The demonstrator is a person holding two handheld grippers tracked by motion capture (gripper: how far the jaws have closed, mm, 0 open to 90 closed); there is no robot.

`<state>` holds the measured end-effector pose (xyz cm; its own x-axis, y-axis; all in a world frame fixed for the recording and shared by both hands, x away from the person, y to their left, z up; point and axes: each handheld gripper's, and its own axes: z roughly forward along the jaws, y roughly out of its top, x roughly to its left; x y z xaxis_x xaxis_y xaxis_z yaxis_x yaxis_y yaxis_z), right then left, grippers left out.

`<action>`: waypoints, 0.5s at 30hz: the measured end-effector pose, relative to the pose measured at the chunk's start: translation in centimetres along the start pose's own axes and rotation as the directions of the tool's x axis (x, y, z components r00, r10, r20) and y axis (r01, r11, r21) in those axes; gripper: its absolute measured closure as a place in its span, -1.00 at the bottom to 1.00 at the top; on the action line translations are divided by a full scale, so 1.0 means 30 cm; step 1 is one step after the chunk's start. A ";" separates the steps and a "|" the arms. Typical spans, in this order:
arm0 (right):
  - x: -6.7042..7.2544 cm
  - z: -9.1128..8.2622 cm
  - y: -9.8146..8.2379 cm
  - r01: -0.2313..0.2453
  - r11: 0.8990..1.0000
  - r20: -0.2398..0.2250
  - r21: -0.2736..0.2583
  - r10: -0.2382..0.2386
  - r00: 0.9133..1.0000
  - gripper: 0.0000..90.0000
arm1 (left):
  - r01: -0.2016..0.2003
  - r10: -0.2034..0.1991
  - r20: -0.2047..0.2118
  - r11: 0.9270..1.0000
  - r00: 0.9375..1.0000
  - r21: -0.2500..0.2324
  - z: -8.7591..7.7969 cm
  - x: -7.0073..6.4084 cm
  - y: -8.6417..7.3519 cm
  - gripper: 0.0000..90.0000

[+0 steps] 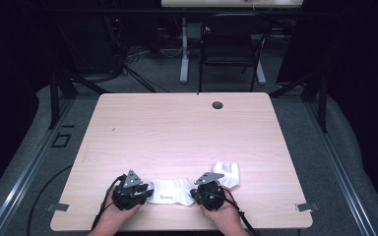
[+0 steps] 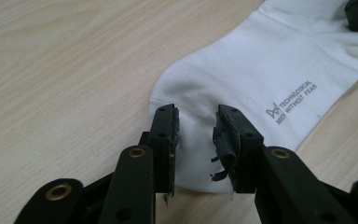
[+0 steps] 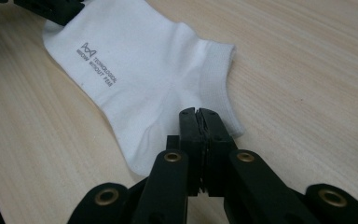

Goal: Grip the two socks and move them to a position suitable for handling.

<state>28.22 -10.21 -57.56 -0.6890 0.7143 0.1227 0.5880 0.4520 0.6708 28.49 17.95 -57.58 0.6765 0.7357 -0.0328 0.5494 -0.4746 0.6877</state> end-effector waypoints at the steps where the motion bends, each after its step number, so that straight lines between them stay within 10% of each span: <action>1: 0.000 -0.006 -0.002 0.004 1.000 0.000 0.012 -0.004 1.000 0.97 | 0.000 0.000 0.000 1.000 1.000 0.000 0.000 0.000 0.000 0.50; 15: 0.026 -0.040 -0.028 0.008 0.999 -0.005 0.054 -0.008 1.000 0.98 | 0.010 -0.010 0.029 1.000 1.000 -0.002 -0.021 -0.047 -0.026 0.49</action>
<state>26.68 -10.68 -57.14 -0.6956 0.7082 0.1207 0.6043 0.4859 0.6314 26.79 17.61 -57.61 0.6846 0.7264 -0.0606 0.5552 -0.4657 0.6890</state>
